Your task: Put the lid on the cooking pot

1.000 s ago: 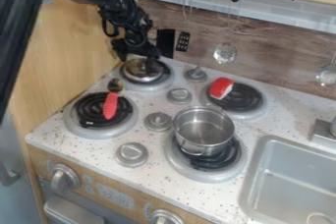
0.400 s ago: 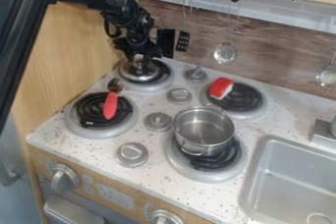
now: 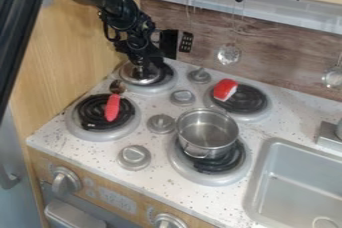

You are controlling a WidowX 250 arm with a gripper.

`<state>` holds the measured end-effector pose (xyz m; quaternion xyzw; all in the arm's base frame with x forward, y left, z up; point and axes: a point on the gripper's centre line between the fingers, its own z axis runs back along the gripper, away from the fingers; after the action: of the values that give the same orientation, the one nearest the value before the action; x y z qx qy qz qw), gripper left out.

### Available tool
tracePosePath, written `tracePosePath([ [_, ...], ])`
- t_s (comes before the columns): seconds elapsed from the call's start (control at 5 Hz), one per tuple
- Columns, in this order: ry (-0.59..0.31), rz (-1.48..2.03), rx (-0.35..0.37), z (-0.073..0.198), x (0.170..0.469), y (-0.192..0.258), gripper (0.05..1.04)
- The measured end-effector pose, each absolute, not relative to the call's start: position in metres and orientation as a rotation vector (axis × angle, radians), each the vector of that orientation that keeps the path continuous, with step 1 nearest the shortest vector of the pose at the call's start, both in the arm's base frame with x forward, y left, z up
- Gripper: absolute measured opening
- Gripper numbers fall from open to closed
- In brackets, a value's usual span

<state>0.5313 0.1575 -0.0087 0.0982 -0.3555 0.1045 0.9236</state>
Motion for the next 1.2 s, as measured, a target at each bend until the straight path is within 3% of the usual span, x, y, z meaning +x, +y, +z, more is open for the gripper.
tracePosePath([
  [0.6,-0.851,0.015,0.092,0.033,0.515,0.088,0.238],
  [1.2,-0.799,-0.236,-0.023,0.049,0.46,-0.008,0.238],
])
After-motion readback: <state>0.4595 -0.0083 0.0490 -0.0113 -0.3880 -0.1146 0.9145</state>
